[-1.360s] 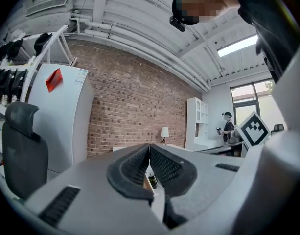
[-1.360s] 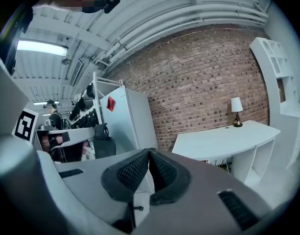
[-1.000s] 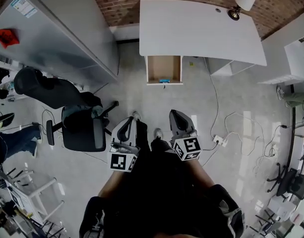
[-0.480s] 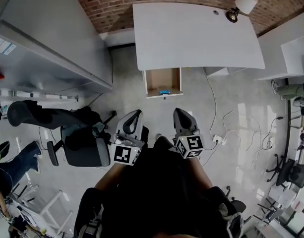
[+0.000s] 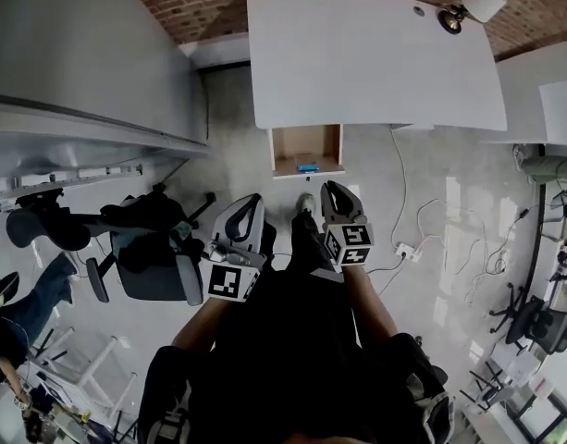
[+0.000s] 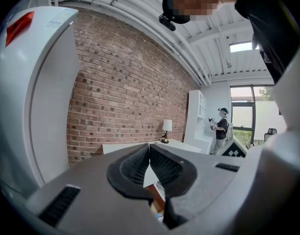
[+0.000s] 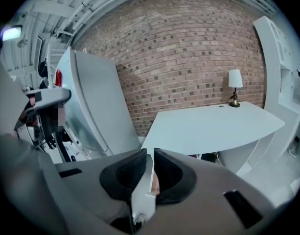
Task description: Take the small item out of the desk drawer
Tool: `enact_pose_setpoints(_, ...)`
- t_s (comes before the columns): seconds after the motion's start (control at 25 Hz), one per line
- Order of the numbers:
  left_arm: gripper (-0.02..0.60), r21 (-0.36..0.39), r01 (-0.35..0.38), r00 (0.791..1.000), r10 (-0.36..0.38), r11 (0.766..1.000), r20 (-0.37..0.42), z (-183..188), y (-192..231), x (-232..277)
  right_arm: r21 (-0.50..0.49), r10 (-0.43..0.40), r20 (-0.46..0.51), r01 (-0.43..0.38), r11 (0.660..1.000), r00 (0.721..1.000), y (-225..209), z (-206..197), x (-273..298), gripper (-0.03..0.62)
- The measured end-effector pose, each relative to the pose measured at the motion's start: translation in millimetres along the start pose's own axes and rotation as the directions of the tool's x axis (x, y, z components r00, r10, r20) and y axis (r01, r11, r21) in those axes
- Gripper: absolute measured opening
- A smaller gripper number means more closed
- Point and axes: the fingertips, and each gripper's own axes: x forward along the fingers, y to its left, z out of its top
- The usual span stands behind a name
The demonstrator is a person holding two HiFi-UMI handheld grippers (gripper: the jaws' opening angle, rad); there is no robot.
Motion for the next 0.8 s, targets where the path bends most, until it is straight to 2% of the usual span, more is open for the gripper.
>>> enact_pose_setpoints(0.04,0.009,-0.008,-0.011,1.000,0.011,1.000,0.022,2,2,4,-0.004,0.008,-0.031,-0.008,1.000,0.999,-5,-8,10,0.060)
enact_pose_setpoints(0.12,0.009,-0.019,-0.031,0.998,0.032,0.999,0.048,5,5,12,-0.005,0.024,-0.098,-0.024,1.000,0.995,-13,-26,29,0.149)
enact_pose_setpoints(0.2,0.009,-0.020,-0.047,0.998,0.047,0.999,0.040,3,8,20,0.003,0.038,-0.155,-0.038,0.999,0.987,-23,-45,51,0.223)
enact_pose_setpoints(0.24,0.009,-0.015,-0.053,0.998,0.053,0.999,0.033,1,9,23,0.009,0.044,-0.181,-0.043,0.999,0.982,-27,-56,61,0.241)
enact_pose_setpoints(0.4,0.009,-0.013,-0.076,0.997,0.077,0.997,0.030,-3,14,37,0.034,0.058,-0.259,-0.051,0.998,0.964,-44,-100,103,0.303)
enact_pose_setpoints(0.52,0.009,-0.009,-0.093,0.995,0.093,0.996,0.037,-10,20,43,0.057,0.047,-0.309,-0.031,0.998,0.950,-56,-134,133,0.323)
enact_pose_setpoints(0.8,0.009,-0.029,-0.112,0.993,0.111,0.993,-0.038,-39,29,51,0.127,-0.027,-0.470,0.098,0.987,0.882,-93,-227,187,0.365)
